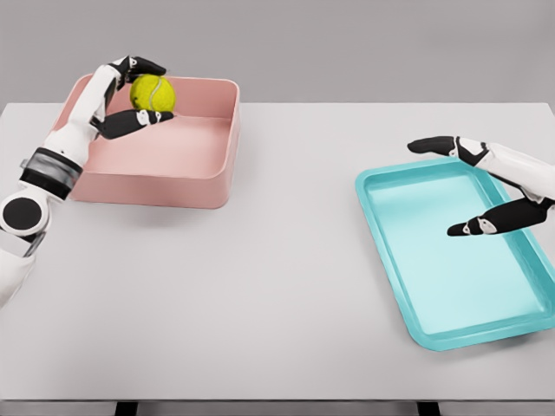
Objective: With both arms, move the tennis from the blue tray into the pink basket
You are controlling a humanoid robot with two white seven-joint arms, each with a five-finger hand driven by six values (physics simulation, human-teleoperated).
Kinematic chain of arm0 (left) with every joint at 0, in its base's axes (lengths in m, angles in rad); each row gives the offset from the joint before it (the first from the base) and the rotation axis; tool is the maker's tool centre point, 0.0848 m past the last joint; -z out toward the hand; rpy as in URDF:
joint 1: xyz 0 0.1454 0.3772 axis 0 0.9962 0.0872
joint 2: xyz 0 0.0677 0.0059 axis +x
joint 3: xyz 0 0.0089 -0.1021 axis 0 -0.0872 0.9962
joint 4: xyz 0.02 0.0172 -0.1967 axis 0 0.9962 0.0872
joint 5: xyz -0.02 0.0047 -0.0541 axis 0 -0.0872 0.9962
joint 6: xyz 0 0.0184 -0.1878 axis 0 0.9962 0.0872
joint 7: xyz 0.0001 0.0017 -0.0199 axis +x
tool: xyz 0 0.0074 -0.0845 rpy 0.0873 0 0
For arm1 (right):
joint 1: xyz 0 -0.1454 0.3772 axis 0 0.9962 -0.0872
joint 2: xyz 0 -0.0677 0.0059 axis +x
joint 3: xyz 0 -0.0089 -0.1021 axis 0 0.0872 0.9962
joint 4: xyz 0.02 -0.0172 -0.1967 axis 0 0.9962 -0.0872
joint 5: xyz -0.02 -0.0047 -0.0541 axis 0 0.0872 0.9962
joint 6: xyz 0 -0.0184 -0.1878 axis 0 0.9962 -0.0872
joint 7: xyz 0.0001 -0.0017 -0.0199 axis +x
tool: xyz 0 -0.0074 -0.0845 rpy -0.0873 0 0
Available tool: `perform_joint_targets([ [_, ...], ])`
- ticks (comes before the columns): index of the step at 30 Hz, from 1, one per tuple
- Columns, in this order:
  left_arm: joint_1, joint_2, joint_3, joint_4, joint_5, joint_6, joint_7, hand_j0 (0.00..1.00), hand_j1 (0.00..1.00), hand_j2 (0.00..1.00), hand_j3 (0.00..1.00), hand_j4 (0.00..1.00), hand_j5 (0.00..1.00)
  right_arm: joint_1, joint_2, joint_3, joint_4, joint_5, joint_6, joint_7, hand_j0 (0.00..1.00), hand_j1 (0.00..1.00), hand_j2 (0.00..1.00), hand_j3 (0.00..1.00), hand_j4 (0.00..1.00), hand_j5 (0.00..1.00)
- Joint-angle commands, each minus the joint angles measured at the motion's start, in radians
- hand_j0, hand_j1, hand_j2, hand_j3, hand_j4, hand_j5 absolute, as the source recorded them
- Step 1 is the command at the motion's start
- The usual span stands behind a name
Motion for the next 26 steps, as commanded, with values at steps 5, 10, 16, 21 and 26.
perform_joint_targets([
  [5, 0.002, -0.001, -0.001, 0.040, 0.000, -0.005, 0.001, 1.00, 1.00, 1.00, 1.00, 1.00, 1.00, 0.000, -0.006, -0.003, 0.000, -0.008, 0.012, 0.000, 1.00, 1.00, 1.00, 1.00, 1.00, 1.00],
  [10, 0.014, 0.019, -0.001, -0.046, -0.001, -0.122, -0.002, 1.00, 1.00, 1.00, 1.00, 1.00, 1.00, -0.002, -0.003, -0.005, -0.006, -0.008, 0.026, 0.000, 1.00, 1.00, 1.00, 1.00, 1.00, 1.00],
  [16, 0.072, 0.254, -0.011, -0.110, -0.009, -0.447, -0.128, 1.00, 1.00, 1.00, 1.00, 1.00, 1.00, 0.000, 0.003, -0.003, -0.006, -0.007, 0.023, 0.000, 1.00, 1.00, 1.00, 1.00, 1.00, 1.00],
  [21, 0.107, 0.358, -0.011, -0.112, -0.101, -0.447, -0.128, 1.00, 1.00, 1.00, 1.00, 1.00, 1.00, 0.002, 0.005, 0.003, -0.006, -0.007, 0.023, 0.000, 1.00, 1.00, 1.00, 1.00, 1.00, 1.00],
  [26, 0.138, 0.385, -0.008, -0.115, -0.146, -0.447, -0.127, 1.00, 1.00, 1.00, 1.00, 1.00, 1.00, 0.008, 0.005, 0.004, -0.006, -0.004, 0.023, 0.000, 1.00, 1.00, 1.00, 1.00, 1.00, 1.00],
])
